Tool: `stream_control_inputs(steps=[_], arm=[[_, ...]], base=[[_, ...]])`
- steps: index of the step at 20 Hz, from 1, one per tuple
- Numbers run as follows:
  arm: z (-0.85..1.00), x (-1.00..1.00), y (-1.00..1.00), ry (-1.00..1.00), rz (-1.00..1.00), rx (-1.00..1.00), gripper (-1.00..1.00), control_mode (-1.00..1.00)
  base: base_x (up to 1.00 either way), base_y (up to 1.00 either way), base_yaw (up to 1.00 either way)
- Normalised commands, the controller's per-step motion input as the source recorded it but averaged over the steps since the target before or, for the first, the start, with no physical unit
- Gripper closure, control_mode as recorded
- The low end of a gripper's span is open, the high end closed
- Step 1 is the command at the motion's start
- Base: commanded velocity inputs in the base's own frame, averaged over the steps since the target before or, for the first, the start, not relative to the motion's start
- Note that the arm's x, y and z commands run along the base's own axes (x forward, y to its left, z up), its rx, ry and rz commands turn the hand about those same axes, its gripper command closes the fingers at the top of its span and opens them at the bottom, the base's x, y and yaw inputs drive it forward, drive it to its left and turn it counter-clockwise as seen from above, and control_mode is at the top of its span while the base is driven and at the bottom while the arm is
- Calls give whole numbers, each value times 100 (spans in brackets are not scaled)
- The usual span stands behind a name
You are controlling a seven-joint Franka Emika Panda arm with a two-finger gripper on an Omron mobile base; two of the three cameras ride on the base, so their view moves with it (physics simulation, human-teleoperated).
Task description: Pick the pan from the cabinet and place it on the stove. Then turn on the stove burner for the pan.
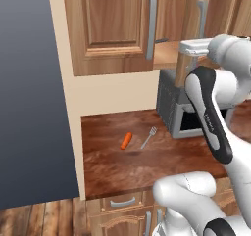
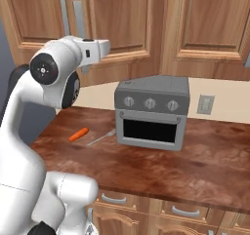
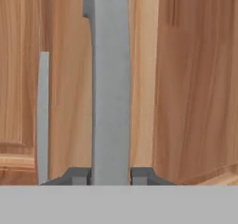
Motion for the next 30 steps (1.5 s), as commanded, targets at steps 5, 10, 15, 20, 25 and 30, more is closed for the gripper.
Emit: stream_control_inputs(steps=[5, 10, 15, 20, 25, 30], arm=[[-13, -67, -53, 3, 0, 3, -100, -100], [-7, -39, -5, 2, 0, 0, -100, -100], [19, -54, 9, -15, 1, -10, -100, -100], [35, -67, 25, -18, 0, -18, -100, -100], [14, -45, 53, -5, -1, -30, -100, -100], [0, -6, 63, 4, -14, -33, -100, -100]], base=[[0, 0, 0], [0, 0, 0], [0, 0, 0], [0, 0, 0], [0, 0, 0], [0, 0, 0]])
